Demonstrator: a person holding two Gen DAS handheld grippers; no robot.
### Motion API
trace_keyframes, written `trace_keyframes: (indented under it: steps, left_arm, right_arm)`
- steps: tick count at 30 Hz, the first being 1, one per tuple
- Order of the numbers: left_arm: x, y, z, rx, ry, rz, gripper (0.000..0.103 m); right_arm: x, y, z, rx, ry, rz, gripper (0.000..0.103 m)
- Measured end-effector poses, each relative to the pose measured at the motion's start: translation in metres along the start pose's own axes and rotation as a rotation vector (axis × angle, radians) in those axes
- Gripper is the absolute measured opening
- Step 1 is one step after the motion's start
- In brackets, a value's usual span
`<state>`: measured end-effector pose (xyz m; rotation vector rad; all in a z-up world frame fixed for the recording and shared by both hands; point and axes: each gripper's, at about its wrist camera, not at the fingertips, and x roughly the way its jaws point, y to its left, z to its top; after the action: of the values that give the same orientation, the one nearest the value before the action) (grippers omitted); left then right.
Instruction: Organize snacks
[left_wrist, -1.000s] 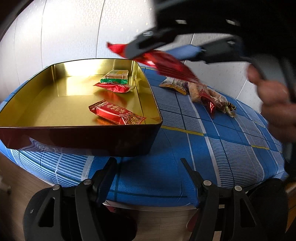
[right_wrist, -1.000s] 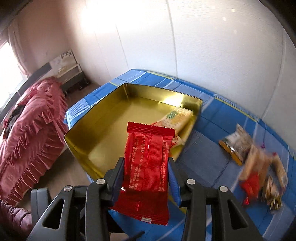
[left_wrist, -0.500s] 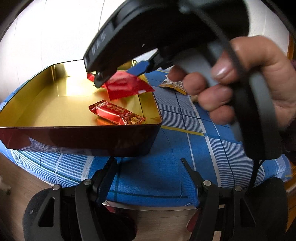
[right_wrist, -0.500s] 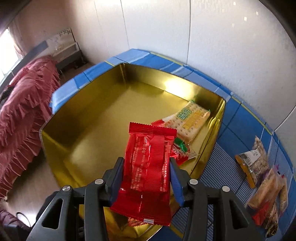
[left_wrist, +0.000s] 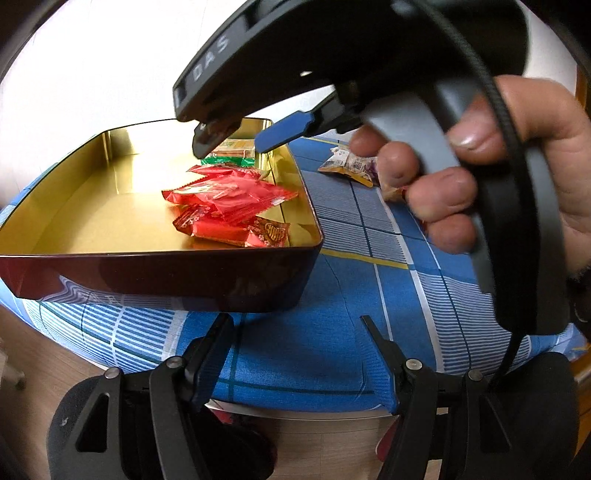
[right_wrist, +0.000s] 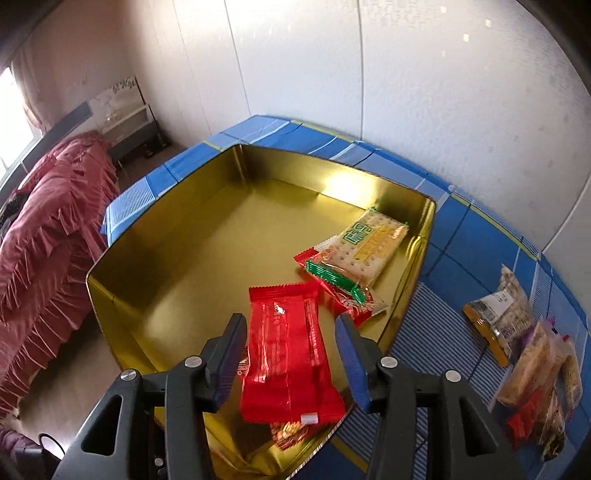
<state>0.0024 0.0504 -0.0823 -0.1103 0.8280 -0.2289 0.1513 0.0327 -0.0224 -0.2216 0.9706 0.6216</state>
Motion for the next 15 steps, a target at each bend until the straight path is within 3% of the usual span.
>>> trace_keyframes:
  steps: [8,15]
  left_arm:
    - [0.001,-0.001,0.0,0.0,0.0,-0.001,0.068]
    - [0.001,0.0,-0.001,0.006,0.0,0.002,0.068]
  right_arm:
    - [-0.034,-0.014,-0.015,0.064,-0.082,-0.006,0.051]
    - [-0.059,-0.041,-0.051,0.169,-0.114,-0.035,0.051]
